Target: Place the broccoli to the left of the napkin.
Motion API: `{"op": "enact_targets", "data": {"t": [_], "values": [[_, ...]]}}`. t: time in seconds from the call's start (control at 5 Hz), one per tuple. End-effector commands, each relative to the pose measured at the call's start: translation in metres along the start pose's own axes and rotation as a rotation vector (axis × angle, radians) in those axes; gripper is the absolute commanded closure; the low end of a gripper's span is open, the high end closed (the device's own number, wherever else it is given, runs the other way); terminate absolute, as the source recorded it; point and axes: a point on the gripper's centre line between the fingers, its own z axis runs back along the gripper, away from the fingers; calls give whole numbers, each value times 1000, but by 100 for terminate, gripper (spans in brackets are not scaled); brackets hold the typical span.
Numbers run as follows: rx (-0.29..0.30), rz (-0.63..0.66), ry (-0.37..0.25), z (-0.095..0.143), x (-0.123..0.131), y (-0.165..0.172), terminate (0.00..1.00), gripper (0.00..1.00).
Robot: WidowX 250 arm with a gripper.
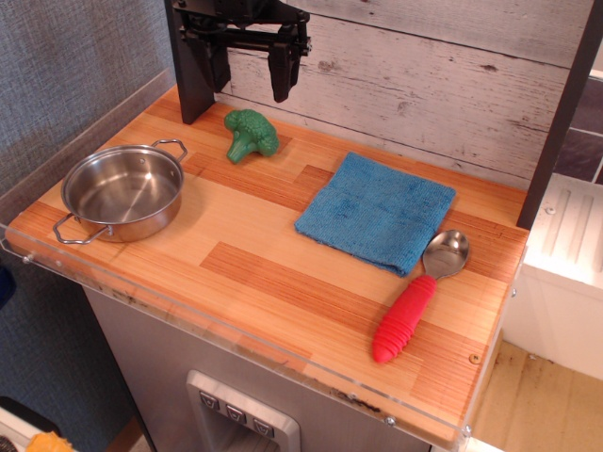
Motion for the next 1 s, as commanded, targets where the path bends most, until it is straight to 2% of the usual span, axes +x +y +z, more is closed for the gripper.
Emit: {"op": "enact_targets", "data": {"t": [0.0, 0.2, 0.4, 0.6, 0.8], "values": [[-6, -78, 13, 7, -36, -11, 0, 0], [1, -164, 6, 1, -40, -15, 0, 0], [39, -209, 1, 1, -41, -17, 0, 0], [39, -209, 1, 1, -41, -17, 0, 0], [39, -209, 1, 1, -41, -17, 100, 0]]}}
